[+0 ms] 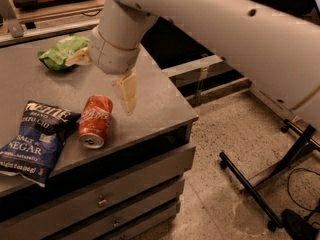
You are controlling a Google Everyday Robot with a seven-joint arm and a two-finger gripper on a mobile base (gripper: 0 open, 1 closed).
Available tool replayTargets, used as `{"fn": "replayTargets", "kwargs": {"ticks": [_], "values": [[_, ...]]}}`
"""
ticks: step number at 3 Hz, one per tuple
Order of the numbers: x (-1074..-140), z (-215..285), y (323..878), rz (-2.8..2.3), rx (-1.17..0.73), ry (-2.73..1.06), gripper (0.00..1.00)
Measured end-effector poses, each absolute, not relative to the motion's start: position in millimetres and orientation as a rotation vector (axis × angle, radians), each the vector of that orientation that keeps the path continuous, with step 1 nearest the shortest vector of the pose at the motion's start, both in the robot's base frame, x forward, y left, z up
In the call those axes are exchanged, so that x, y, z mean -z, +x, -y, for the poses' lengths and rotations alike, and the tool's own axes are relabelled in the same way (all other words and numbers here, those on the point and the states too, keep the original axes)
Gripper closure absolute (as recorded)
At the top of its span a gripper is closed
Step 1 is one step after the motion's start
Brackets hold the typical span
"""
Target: Place coke can upright
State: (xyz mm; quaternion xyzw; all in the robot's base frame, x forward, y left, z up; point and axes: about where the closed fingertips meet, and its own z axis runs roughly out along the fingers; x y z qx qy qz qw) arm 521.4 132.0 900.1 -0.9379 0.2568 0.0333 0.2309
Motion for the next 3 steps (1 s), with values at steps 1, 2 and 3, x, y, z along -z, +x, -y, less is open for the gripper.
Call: {"fn": "replayTargets", "kwargs": {"ticks": [1,2,3], "values": [[-892.3,-137.8,525.7,-0.558,-0.089,-2.607,0.0],[-889.9,-137.6,525.1,-0.541,-0.085,-2.625,0.0],[-881.5,-134.1,516.9,-0.446,-0.059,-2.696,0.0]]}}
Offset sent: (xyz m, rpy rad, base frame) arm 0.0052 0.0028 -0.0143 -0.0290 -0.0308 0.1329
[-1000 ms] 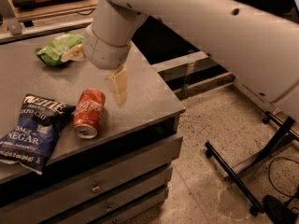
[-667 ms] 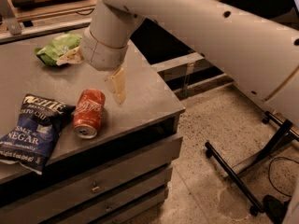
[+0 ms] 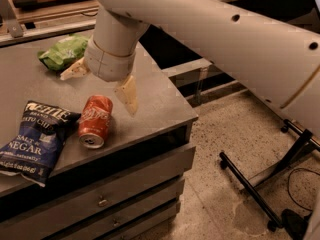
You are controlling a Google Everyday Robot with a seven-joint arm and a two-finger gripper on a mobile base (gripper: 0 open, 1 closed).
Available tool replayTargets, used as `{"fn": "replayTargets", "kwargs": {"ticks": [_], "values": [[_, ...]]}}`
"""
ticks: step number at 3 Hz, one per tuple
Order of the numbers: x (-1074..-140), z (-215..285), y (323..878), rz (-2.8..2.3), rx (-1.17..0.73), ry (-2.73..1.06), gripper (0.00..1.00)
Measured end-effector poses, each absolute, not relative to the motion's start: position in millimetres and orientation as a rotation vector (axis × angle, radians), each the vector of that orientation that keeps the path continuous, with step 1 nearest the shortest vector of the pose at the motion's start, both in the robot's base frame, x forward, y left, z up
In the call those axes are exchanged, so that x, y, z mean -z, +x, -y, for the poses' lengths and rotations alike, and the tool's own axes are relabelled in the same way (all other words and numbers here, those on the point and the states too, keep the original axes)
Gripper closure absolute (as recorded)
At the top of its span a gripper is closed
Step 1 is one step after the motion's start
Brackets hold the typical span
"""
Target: Place coke can upright
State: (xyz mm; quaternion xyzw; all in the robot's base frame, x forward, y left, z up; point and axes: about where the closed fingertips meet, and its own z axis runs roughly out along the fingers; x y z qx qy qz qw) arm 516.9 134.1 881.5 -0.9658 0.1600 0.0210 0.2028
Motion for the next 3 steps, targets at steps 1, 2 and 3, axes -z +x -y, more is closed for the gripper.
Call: {"fn": "replayTargets", "kwargs": {"ticks": [1,2,3], "values": [[-866.7,-134.1,497.7,-0.302,-0.023,-2.808,0.0],[-857.0,-137.7,484.4,-0.19,0.009,-2.877,0.0],[-854.1,-140.4,472.8,-0.086,0.055,-2.927,0.0]]}}
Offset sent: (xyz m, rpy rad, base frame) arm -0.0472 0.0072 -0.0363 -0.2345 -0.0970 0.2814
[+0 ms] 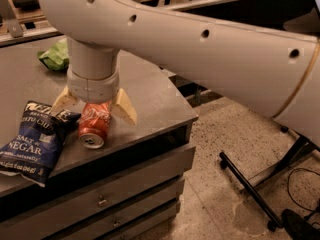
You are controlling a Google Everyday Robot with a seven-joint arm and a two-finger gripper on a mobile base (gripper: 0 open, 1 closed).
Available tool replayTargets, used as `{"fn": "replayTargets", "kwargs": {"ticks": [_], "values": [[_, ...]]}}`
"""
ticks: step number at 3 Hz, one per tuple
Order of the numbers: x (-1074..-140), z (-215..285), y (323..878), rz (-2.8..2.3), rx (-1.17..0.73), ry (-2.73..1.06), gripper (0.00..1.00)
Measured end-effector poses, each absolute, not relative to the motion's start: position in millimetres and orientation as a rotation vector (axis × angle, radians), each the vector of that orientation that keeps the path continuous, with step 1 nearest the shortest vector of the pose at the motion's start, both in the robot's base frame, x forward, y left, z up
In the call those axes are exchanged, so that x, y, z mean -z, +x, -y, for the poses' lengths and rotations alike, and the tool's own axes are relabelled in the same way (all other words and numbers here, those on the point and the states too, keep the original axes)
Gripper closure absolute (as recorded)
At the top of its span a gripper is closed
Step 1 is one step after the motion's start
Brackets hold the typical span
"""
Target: Place coke can upright
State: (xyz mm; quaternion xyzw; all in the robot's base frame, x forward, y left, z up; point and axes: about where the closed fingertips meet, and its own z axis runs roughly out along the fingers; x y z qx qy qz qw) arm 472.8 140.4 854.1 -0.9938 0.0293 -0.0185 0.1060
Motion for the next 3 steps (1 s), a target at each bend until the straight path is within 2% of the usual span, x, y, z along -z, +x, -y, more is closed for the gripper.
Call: {"fn": "replayTargets", "kwargs": {"ticks": [1,3], "values": [[-849.7,-137.3,461.1,-0.055,0.053,-2.958,0.06],[-841.9,-136.4,449.5,0.005,0.02,-2.988,0.42]]}}
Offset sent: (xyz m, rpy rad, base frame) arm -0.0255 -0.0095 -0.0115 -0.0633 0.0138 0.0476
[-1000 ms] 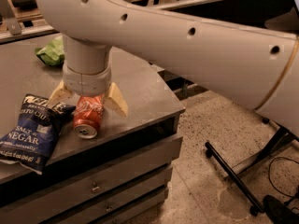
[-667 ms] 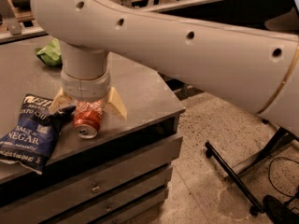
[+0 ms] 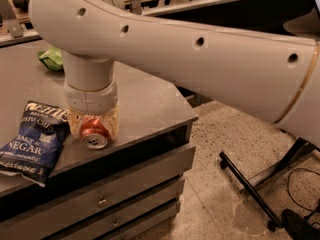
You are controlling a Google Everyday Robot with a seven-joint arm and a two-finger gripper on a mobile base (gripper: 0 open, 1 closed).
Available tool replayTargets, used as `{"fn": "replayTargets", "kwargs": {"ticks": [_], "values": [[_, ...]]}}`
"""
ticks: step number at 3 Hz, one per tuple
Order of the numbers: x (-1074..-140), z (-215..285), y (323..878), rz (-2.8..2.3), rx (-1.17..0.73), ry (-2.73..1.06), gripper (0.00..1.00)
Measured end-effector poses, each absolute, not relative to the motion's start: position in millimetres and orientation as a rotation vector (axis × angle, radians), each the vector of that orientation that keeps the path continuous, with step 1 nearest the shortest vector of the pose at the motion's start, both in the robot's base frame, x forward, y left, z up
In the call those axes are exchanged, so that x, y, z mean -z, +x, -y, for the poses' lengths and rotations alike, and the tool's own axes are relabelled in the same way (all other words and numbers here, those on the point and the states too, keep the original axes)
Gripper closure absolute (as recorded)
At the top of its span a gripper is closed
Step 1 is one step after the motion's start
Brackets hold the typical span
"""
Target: Place coke can upright
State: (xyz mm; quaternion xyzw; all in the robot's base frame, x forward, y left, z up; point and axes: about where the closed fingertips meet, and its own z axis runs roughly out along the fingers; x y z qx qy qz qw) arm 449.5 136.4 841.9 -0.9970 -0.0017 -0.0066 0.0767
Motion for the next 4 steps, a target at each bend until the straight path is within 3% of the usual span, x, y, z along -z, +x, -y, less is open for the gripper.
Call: {"fn": "replayTargets", "kwargs": {"ticks": [1,2,3,4], "values": [[-840.4,-138.0,448.1,0.024,0.01,-2.993,0.42],[-845.3,-144.4,444.7,0.054,-0.021,-2.967,0.56],[-867.3,-155.3,440.5,0.077,-0.068,-2.888,0.87],[-899.9,-157.1,450.6,-0.013,-0.102,-2.736,1.0]]}}
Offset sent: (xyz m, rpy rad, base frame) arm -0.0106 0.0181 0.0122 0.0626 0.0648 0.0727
